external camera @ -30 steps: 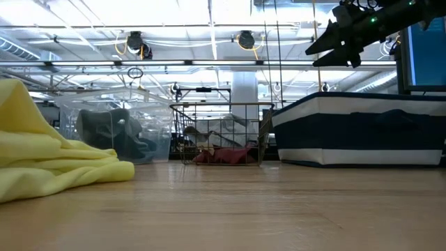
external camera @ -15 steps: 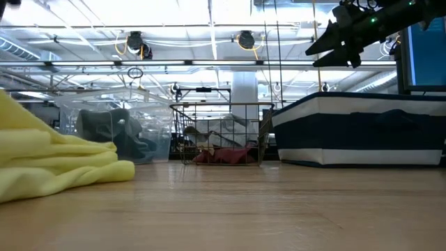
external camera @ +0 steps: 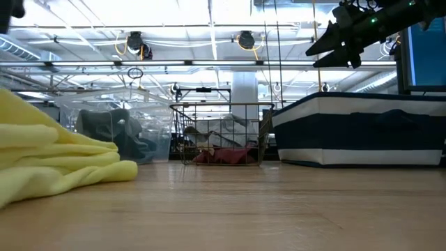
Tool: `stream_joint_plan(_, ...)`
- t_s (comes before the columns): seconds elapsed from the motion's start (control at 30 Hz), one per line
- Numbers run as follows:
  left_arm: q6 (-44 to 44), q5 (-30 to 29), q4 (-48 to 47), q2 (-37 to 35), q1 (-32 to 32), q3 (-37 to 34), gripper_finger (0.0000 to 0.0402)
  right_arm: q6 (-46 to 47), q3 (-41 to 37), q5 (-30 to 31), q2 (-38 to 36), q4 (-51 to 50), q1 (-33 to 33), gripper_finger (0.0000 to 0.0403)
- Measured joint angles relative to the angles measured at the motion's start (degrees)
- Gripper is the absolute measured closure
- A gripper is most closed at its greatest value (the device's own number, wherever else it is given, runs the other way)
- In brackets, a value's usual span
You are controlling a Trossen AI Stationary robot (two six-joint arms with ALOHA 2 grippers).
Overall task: Pick & Place Cloths
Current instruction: Put the yellow dress into the blue laundry organizer
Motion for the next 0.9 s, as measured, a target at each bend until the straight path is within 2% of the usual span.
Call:
stream_joint_plan(0.1, -0.4, -3.4, 0.6, -0.1, 0.6, -0.2, 0.0172, 0.0, 0.0, 0.0, 0.0, 0.0, 0.0, 0.0108)
stream_joint_plan(0.43, 1.2, -11.1, 1.6, 0.1, 4.2, -0.2, 0.0375, 0.0, 0.0, 0.0, 0.0, 0.0, 0.0, 0.0108)
stream_joint_plan(0.57, 5.1, -13.3, 1.6, 0.1, 7.2, 0.5, 0.0381, 0.0, 0.0, 0.0, 0.0, 0.0, 0.0, 0.0108)
stream_joint_plan(0.73, 14.4, -13.9, 0.9, 0.0, 11.1, 3.3, 0.0381, 0.0, 0.0, -0.2, 0.0, 0.0, 0.0, 0.0108)
stream_joint_plan(0.9, 22.7, -14.4, 1.3, -2.9, 14.5, 5.8, 0.0386, 0.0, 0.0, -5.2, 0.0, 0.0, 0.0, 0.0108)
